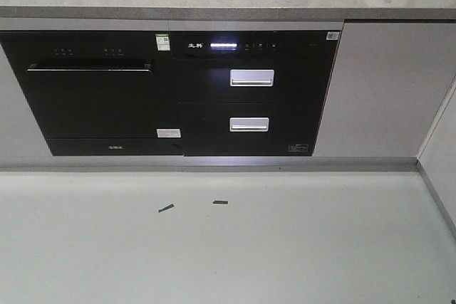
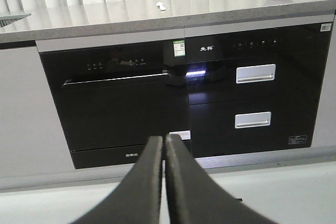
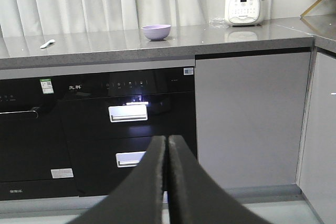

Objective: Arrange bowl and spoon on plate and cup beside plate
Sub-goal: 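Continue driving closer to the counter holding the spoon and bowl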

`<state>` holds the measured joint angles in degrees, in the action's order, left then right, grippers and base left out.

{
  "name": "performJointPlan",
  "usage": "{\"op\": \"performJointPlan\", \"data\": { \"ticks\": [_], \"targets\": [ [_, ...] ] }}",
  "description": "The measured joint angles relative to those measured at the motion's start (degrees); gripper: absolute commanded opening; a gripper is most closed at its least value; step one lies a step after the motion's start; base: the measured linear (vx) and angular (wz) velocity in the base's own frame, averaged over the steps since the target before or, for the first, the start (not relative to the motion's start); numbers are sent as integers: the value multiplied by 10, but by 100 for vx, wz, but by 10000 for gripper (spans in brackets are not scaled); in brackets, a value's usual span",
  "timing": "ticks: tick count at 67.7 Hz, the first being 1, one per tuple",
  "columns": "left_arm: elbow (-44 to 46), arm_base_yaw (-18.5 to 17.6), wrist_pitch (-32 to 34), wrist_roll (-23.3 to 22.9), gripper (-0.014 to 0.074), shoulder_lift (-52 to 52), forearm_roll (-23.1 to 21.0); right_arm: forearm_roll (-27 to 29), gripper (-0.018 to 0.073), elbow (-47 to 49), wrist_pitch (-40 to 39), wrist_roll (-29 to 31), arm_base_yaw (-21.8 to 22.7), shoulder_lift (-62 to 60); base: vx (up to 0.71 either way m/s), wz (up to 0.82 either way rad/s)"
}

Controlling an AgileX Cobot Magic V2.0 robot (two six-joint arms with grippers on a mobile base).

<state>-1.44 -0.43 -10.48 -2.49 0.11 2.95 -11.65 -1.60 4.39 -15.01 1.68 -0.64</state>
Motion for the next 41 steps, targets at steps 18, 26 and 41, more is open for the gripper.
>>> {"op": "performJointPlan", "data": {
  "ticks": [18,26,41],
  "targets": [
    [0,0,0,0,-6,0,0,0,-3,0,0,0,0,0,4,1],
    [0,0,0,0,-6,0,0,0,-3,0,0,0,0,0,4,0],
    [0,0,0,0,-6,0,0,0,-3,0,0,0,0,0,4,0]
  ]
}}
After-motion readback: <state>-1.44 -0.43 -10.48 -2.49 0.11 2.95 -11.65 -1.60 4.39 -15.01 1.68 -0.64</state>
